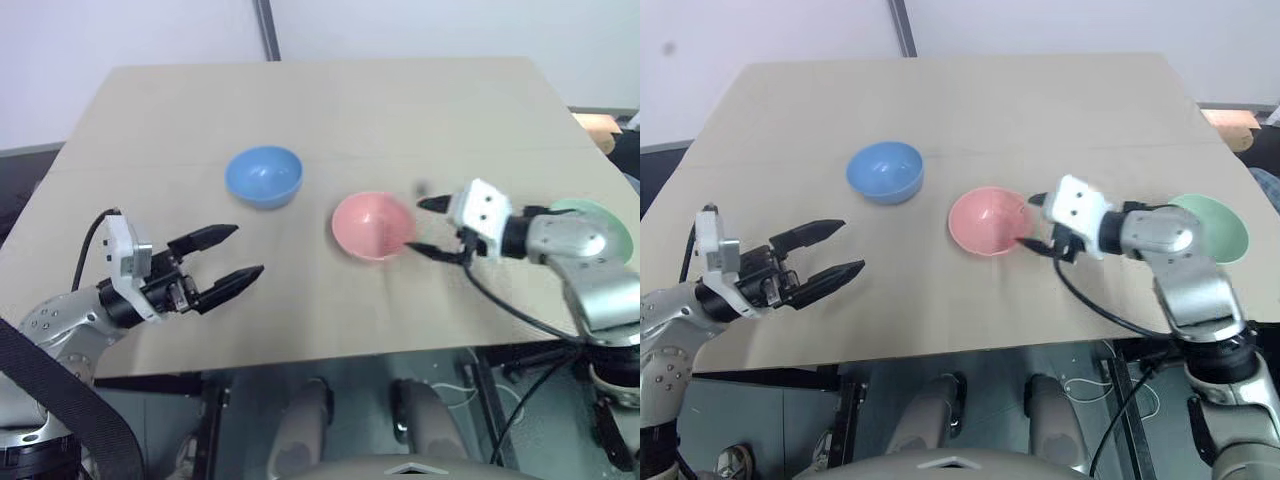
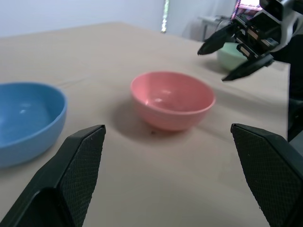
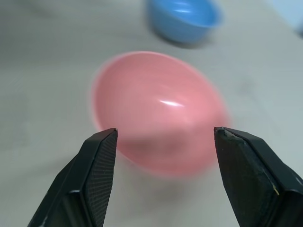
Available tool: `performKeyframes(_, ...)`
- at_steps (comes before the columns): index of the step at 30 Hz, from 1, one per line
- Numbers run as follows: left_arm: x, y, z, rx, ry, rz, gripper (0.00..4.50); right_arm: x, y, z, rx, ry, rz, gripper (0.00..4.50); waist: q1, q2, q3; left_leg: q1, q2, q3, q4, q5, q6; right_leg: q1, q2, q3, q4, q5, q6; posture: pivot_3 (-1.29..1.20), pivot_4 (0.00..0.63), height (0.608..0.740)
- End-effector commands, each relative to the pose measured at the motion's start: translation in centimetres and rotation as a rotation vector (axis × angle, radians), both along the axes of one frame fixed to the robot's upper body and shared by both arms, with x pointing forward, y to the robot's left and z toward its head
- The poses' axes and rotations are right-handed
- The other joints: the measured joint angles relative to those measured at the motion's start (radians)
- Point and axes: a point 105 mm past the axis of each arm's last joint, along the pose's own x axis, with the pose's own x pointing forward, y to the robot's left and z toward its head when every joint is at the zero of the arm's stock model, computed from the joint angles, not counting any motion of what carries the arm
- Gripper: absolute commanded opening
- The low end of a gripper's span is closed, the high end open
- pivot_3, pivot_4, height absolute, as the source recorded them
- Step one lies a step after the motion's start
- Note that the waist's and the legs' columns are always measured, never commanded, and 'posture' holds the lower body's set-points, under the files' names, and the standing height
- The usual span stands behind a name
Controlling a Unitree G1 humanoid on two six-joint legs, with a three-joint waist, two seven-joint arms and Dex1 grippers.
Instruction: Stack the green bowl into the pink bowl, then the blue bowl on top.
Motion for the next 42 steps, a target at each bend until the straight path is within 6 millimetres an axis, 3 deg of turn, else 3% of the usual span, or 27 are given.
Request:
performKeyframes(1,-1.1,-1.7,1.8,-0.037,-0.043,-0.177,4.5,1.1,-7.0,1.6,-0.016,-0.08,-0.354,3.56,0.004,0.0,0.0,0.0,0.0,0.0,0.0,0.0,0.0,0.0,0.0,0.0,0.0,0.0,0.0,0.0,0.15,0.74)
performKeyframes(4,-1.8,-2.7,2.5,-0.052,-0.036,-0.303,4.5,1.2,-11.9,0.8,-0.062,-0.061,-0.571,3.56,0.005,0.0,0.0,-0.001,0.0,0.001,0.0,0.0,0.0,0.0,-0.001,0.0,-0.002,0.0,0.0,0.0,0.15,0.74)
performKeyframes(6,-2.3,-3.5,2.7,-0.047,-0.019,-0.396,4.5,1.0,-13.9,-0.1,-0.095,-0.047,-0.647,3.56,0.003,0.0,0.0,-0.001,0.0,0.002,0.0,0.0,0.0,0.0,-0.001,0.001,-0.002,0.0,0.0,0.0,0.15,0.74)
performKeyframes(8,-2.4,-4.0,2.9,-0.032,-0.021,-0.447,4.5,0.9,-14.9,-1.3,-0.142,-0.029,-0.679,3.56,-0.003,0.0,0.0,-0.001,0.0,0.003,0.0,0.0,0.0,0.0,0.0,0.001,-0.002,0.0,0.0,0.0,0.15,0.74)
performKeyframes(15,-1.5,-4.5,3.6,-0.032,-0.051,-0.453,4.5,1.9,-16.9,-4.6,-0.047,0.098,-0.803,3.56,-0.008,0.0,0.0,0.001,0.001,0.004,0.0,0.0,0.0,0.0,0.001,0.003,-0.001,0.0,0.0,0.0,0.15,0.74)
performKeyframes(16,-1.4,-4.5,3.6,-0.028,-0.053,-0.444,4.5,2.2,-17.1,-4.9,-0.037,0.107,-0.811,3.03,-0.008,0.0,0.0,0.0,0.001,0.004,0.0,0.0,0.0,0.0,0.001,0.003,-0.001,0.0,0.0,0.0,0.15,0.74)
performKeyframes(18,-1.2,-4.3,3.5,-0.025,-0.054,-0.427,4.5,2.6,-17.3,-5.1,-0.021,0.116,-0.817,2.4,-0.006,0.0,0.0,0.0,0.001,0.004,0.0,0.0,0.0,0.0,0.001,0.003,-0.001,0.0,0.0,0.0,0.15,0.74)
performKeyframes(23,-1.0,-4.1,3.5,-0.03,-0.059,-0.388,4.5,3.3,-17.1,-5.0,-0.025,0.111,-0.8,0.04,-0.006,0.0,0.0,0.0,0.001,0.004,0.0,0.0,0.0,0.0,0.001,0.003,-0.001,0.0,0.0,0.0,0.15,0.74)
performKeyframes(27,-0.7,-3.9,3.6,-0.042,-0.06,-0.346,4.5,3.7,-16.7,-4.1,-0.069,0.044,-0.771,0.04,-0.005,0.0,0.0,0.0,0.001,0.004,0.0,0.0,0.0,0.0,0.001,0.003,-0.001,0.0,0.0,0.0,0.15,0.74)
performKeyframes(29,0.2,-3.2,3.4,-0.056,-0.072,-0.257,4.5,3.9,-14.5,-2.5,-0.044,-0.015,-0.662,0.04,-0.006,0.001,0.0,0.0,0.001,0.004,0.0,0.0,0.0,0.0,0.001,0.004,-0.001,0.0,0.0,0.0,0.15,0.74)
performKeyframes(33,2.3,-0.9,2.1,-0.052,-0.068,-0.039,4.5,1.4,-4.2,1.0,0.106,-0.066,-0.166,0.04,-0.021,0.001,0.0,0.001,0.002,0.004,0.0,0.0,0.0,0.0,0.002,0.004,0.0,0.0,0.0,0.0,0.15,0.74)
performKeyframes(36,3.0,0.1,1.2,-0.029,-0.061,0.045,4.5,-0.9,1.6,2.7,0.196,-0.059,0.078,0.04,-0.026,0.001,0.0,0.001,0.004,0.003,0.0,0.0,0.0,0.0,0.004,0.003,0.0,0.0,0.0,0.0,0.15,0.74)
performKeyframes(39,3.8,0.8,0.9,-0.018,-0.068,0.104,4.5,-2.3,5.8,2.9,0.216,-0.032,0.248,0.04,-0.022,0.0,0.0,0.001,0.004,0.002,0.0,0.0,0.0,0.0,0.004,0.002,0.0,0.0,0.0,0.0,0.15,0.74)
performKeyframes(42,4.2,1.0,0.9,-0.011,-0.077,0.122,4.5,-2.2,7.9,1.6,0.183,0.002,0.313,0.04,-0.011,0.0,0.0,0.0,0.002,0.001,0.0,0.0,0.0,0.0,0.002,0.001,-0.001,0.0,0.0,0.0,0.15,0.74)
